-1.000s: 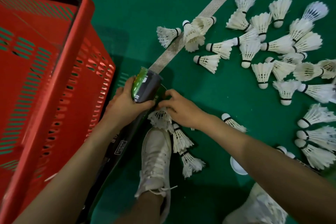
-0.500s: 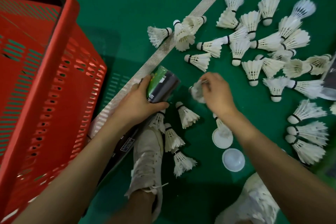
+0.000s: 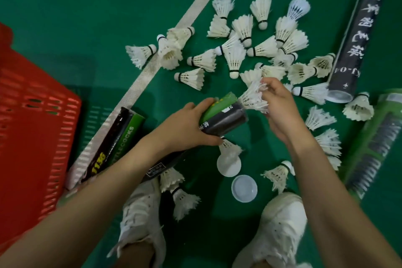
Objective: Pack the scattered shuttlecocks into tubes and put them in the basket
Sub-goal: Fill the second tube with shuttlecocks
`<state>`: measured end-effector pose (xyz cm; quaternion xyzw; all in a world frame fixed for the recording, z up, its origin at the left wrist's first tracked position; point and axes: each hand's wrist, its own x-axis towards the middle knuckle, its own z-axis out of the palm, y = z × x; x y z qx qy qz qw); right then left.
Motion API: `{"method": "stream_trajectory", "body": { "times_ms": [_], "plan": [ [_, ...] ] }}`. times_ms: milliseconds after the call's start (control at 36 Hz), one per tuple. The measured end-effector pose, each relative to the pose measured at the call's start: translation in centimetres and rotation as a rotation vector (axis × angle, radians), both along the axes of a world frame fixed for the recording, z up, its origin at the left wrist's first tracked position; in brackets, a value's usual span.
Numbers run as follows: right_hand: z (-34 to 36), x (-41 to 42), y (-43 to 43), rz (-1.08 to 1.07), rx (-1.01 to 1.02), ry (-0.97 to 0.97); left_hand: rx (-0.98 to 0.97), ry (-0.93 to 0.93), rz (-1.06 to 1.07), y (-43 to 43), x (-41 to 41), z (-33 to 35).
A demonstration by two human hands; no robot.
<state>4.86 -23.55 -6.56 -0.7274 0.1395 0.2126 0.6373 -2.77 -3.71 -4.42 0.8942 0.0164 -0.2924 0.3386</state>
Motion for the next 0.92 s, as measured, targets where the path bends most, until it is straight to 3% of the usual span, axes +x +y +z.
{"method": "stream_trajectory", "body": {
  "times_ms": [417, 611, 694, 750, 917],
  "plan": [
    [0.5, -0.4, -5.4, -0.095, 0.234, 0.069, -0.103, 0.007, -0.037, -4.7, 1.7, 0.0],
    [-0.1, -1.2, -5.3, 0.120, 0.115, 0.134, -0.070, 0.004, -0.117, -5.5, 1.5, -0.1],
    [0.1, -1.3, -5.2, -0.007, 0.041, 0.003, -0.068, -0.009, -0.109, -5.5, 1.4, -0.2],
    [0.7, -1.5, -5.4, -0.117, 0.148, -0.103, -0.076, -0.024, -0.078, -5.4, 1.4, -0.2],
    [1.1, -3.6, -3.2, 0.330, 0.075, -0.019, -0.058, -0.045, -0.049, -5.2, 1.4, -0.3]
  ]
}}
